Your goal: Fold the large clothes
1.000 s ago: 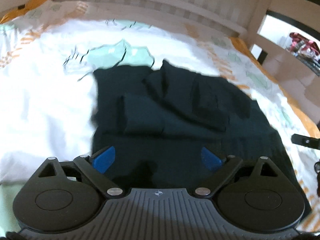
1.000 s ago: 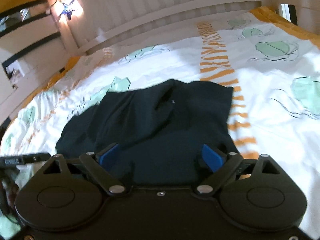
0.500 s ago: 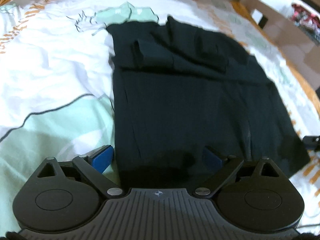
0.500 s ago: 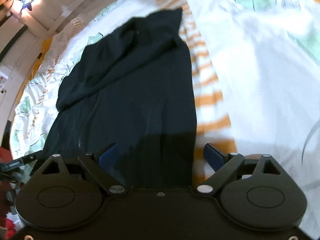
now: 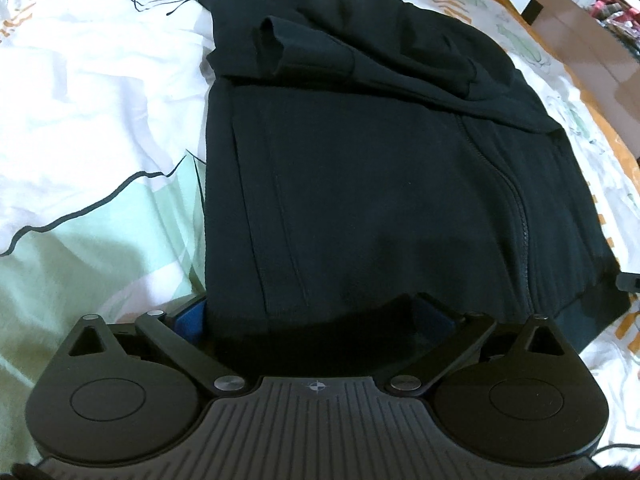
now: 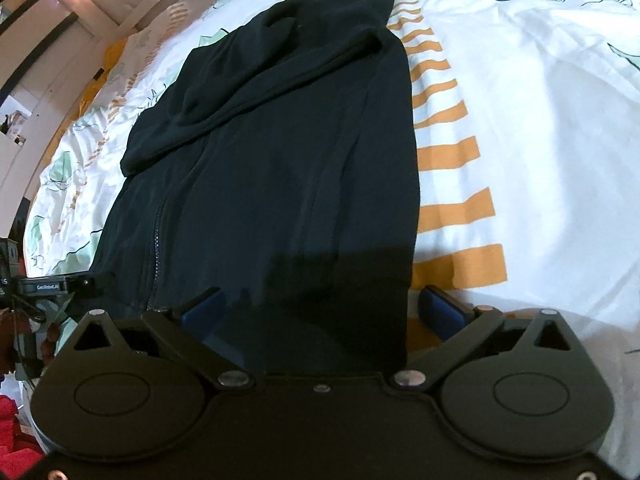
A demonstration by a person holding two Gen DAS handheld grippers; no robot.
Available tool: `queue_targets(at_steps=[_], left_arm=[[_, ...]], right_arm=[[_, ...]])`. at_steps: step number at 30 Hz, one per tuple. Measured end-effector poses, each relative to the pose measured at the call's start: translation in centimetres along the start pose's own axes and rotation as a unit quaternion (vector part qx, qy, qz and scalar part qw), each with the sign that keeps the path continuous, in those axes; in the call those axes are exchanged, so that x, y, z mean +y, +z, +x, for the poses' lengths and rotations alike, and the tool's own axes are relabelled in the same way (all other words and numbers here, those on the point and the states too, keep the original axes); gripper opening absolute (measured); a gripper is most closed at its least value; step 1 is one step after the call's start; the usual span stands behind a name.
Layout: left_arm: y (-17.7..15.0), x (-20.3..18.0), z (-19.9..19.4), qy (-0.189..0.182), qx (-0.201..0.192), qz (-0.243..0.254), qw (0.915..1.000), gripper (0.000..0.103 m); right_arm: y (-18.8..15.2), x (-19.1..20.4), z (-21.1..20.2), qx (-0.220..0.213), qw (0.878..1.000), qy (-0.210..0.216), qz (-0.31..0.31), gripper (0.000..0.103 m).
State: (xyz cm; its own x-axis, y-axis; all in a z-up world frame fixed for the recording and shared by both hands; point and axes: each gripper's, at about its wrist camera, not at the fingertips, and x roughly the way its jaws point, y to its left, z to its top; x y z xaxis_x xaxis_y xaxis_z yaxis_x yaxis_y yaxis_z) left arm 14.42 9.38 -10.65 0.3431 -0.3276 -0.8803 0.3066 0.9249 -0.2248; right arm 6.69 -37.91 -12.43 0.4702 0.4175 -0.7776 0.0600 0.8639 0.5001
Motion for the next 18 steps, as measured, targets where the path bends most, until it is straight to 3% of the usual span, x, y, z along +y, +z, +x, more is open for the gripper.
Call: queue_targets(at_steps=[5,9,13,14,16,18], left_arm=[[-0.3,-0.2,-0.7,-0.006,-0.003,0.000,1.0000,0.102],[-0.7,-0.6,-1.5,-0.033,0.001,0.002,0.9995,0.101],[-1.4,-1.5,-1.9,-0.039,0.003,0.013,0.9991,0.100],[-1.5,-1.7,-2.0,-0.039,0.002,0.013,0.9992,0.097],[-1.6,-1.6,-2.3,-0.036,-0.002,0.005,0.9993,0.081],[-1.7,-1.3,-2.4,-0.045,-0.007,-0.004,0.9990,0.069]], right_arm=[[-0.1,-0.2,-0.3,-0.001,1.000,0.014,0.004,0.103],[-0.3,0.2,-0.5,0.009,0.999,0.031,-0.005,0.103],[-0.7,0.9,-0.6,0.015,0.999,0.030,-0.023,0.097],[-0.7,0.9,-0.6,0.015,0.999,0.028,-0.023,0.092],[-0.6,0.9,-0.5,0.018,0.999,0.030,-0.016,0.075],[-0.6,0.7,-0.3,0.025,0.999,0.028,-0.004,0.052]])
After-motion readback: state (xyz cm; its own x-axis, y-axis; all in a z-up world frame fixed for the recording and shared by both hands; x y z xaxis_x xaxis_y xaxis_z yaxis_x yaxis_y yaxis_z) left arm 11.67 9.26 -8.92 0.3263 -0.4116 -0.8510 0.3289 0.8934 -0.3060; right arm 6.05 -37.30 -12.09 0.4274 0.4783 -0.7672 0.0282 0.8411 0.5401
